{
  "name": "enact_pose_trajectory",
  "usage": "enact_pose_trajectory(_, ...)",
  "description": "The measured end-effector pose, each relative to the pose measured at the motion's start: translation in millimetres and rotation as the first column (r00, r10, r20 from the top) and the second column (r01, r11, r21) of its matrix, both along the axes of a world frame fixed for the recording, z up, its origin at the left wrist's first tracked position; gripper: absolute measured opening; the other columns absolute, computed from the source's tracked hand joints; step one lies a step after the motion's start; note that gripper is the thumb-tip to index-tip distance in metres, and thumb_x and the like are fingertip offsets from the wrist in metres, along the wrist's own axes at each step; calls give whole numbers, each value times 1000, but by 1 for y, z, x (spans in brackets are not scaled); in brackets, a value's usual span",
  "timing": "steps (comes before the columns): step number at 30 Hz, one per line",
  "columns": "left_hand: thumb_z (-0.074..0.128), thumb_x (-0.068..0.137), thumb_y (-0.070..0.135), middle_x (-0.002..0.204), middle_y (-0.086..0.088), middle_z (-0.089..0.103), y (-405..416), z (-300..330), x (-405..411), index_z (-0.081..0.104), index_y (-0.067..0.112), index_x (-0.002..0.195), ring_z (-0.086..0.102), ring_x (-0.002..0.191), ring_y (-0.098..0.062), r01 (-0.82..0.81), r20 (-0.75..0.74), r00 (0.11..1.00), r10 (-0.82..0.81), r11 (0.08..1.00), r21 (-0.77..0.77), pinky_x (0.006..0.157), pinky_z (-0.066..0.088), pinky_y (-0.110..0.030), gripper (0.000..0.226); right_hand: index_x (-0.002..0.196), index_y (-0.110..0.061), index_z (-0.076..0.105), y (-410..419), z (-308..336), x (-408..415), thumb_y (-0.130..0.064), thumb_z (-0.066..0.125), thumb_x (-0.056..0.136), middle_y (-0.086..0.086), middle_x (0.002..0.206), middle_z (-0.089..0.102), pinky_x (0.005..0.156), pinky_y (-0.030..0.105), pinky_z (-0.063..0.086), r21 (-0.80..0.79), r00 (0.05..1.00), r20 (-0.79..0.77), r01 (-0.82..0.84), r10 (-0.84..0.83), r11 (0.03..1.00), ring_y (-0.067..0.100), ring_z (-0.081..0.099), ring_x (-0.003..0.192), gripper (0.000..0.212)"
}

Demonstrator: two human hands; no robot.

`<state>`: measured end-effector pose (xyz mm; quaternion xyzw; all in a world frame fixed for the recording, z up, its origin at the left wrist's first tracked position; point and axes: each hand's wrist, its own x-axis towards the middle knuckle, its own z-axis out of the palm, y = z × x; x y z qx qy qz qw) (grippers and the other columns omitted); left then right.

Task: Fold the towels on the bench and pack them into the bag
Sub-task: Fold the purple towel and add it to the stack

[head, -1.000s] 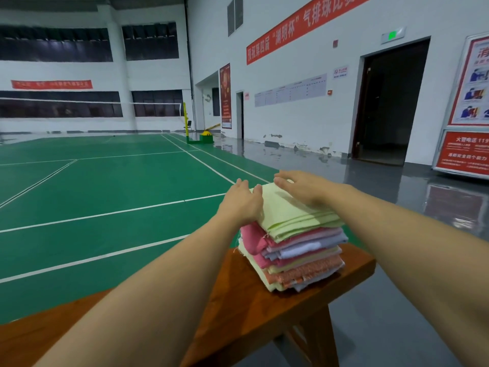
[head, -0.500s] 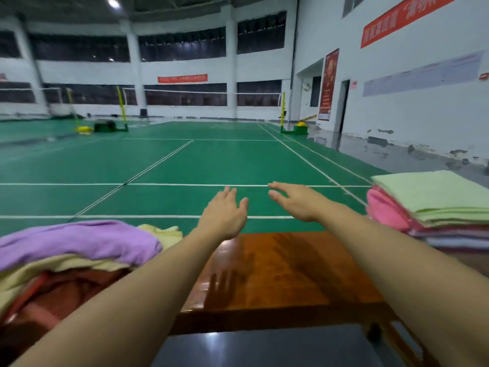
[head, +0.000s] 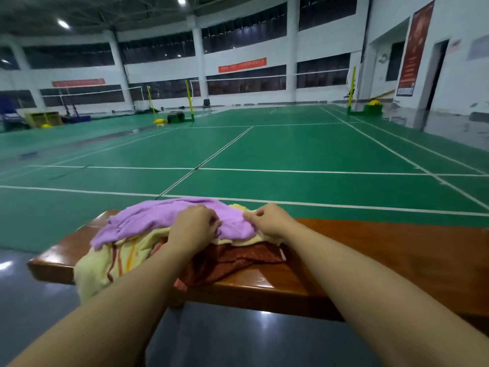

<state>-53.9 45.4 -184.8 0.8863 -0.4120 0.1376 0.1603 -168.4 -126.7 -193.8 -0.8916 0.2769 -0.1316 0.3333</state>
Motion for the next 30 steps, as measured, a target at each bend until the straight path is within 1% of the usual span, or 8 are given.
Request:
enact_pose_trajectory(5, 60, 95, 33, 90, -6, 74, -19, 2, -9, 73, 19, 87, 67, 88, -30, 14, -88, 996, -33, 978, -208, 73, 50, -36, 21, 77, -20, 73, -6, 0, 6, -34, 71, 92, -12, 64, 63, 54, 22, 39, 128, 963, 245, 84, -113, 988, 2, 53, 56, 21)
enact_pose_trajectory(8, 59, 98, 39, 98, -2, 75, -32, 5, -22, 73, 22, 97, 67, 94, -27, -25, -196, 980, -37, 952, -306, 77, 48, -34, 23, 86, -14, 71, -12, 10, -3, -33, 62, 99, -7, 75, 65, 57, 21, 40, 243, 954, 281, 36, -106, 969, 7, 56, 67, 25)
enact_pose_trajectory(12, 60, 96, 38, 91, 1, 75, -62, 10, -60, 73, 22, 85, 66, 88, -21, -56, -338, 934, -119, 883, -465, 74, 45, -31, 24, 96, -10, 65, -22, 22, -30, -50, 44, 104, 6, 86, 66, 59, 27, 46, 582, 922, 286, 51, -263, 812, 19, 59, 68, 46)
enact_pose_trajectory(16, 61, 97, 30, 76, 3, 69, -107, 9, -122, 67, 21, 70, 62, 78, -18, -51, -472, 829, -300, 800, -598, 70, 43, -31, 29, 102, -15, 64, -42, 19, -80, -68, 48, 94, 8, 81, 66, 59, 34, 60, 770, 966, 137, 36, -219, 637, 21, 66, 65, 56)
enact_pose_trajectory(21, 65, 91, 30, 95, -3, 77, -158, -8, -184, 77, 14, 99, 70, 92, -22, 36, -672, 517, -530, 798, -601, 83, 54, -28, 22, 78, -17, 63, -95, 2, -146, -59, 74, 82, 3, 56, 56, 46, 19, 45, 781, 891, 179, 130, -418, 611, 13, 48, 45, 43)
enact_pose_trajectory(24, 66, 89, 25, 101, -16, 75, -173, -14, -209, 76, 9, 95, 70, 102, -37, 21, -738, 193, -647, 754, -656, 90, 59, -52, 20, 96, -2, 71, -123, -14, -190, -57, 96, 47, 20, 83, 62, 74, 40, 47, 770, 803, 195, 230, -563, 595, 27, 54, 68, 77)
enact_pose_trajectory(27, 54, 102, 10, 91, -1, 67, -176, -8, -214, 71, 6, 103, 63, 81, -12, 45, -698, 285, -657, 736, -675, 69, 62, -31, 17, 112, 4, 70, -148, -24, -231, -45, 85, 76, 20, 105, 71, 80, 42, 54, 656, 635, 196, 481, -747, 581, 32, 66, 86, 62)
enact_pose_trajectory(30, 53, 101, 12, 93, 1, 68, -174, -7, -196, 73, 10, 103, 63, 85, -16, 90, -626, 469, -623, 739, -668, 75, 62, -38, 20, 112, -7, 72, -172, -27, -263, -57, 65, 82, 16, 120, 69, 91, 43, 53, 276, 425, 202, 839, -882, 468, 36, 66, 106, 59)
